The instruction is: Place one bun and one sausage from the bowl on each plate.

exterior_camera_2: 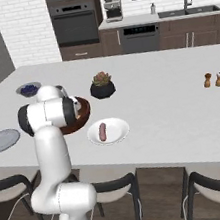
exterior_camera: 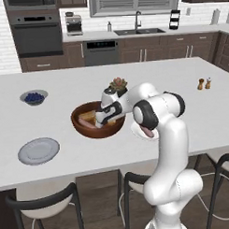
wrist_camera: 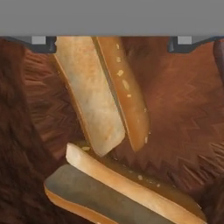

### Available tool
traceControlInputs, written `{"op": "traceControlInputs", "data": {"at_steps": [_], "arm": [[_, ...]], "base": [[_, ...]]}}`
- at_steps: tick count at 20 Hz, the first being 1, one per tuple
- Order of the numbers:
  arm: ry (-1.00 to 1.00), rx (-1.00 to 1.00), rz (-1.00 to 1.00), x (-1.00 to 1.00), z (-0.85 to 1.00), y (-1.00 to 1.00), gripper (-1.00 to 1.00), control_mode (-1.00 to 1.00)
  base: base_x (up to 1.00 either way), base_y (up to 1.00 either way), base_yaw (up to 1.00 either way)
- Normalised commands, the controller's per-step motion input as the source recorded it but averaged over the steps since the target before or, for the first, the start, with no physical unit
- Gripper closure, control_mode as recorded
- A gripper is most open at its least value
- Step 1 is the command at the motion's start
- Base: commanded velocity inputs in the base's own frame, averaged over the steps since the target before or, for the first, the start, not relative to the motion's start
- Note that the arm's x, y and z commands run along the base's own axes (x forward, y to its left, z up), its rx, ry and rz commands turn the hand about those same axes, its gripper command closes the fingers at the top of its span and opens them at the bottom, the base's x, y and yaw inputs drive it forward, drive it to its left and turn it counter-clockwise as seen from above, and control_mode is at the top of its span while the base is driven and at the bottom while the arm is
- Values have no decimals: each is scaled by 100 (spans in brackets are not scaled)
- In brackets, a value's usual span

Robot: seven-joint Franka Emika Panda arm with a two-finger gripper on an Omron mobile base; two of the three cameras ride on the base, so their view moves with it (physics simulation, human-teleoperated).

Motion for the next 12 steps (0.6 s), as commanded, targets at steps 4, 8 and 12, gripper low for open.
{"op": "traceControlInputs", "data": {"at_steps": [4,8,12], "arm": [[0,0,0,13,-21,0,-100,-100],[0,0,0,17,-21,0,-100,-100],[0,0,0,14,-13,3,100,-100]], "base": [[0,0,0],[0,0,0],[0,0,0]]}}
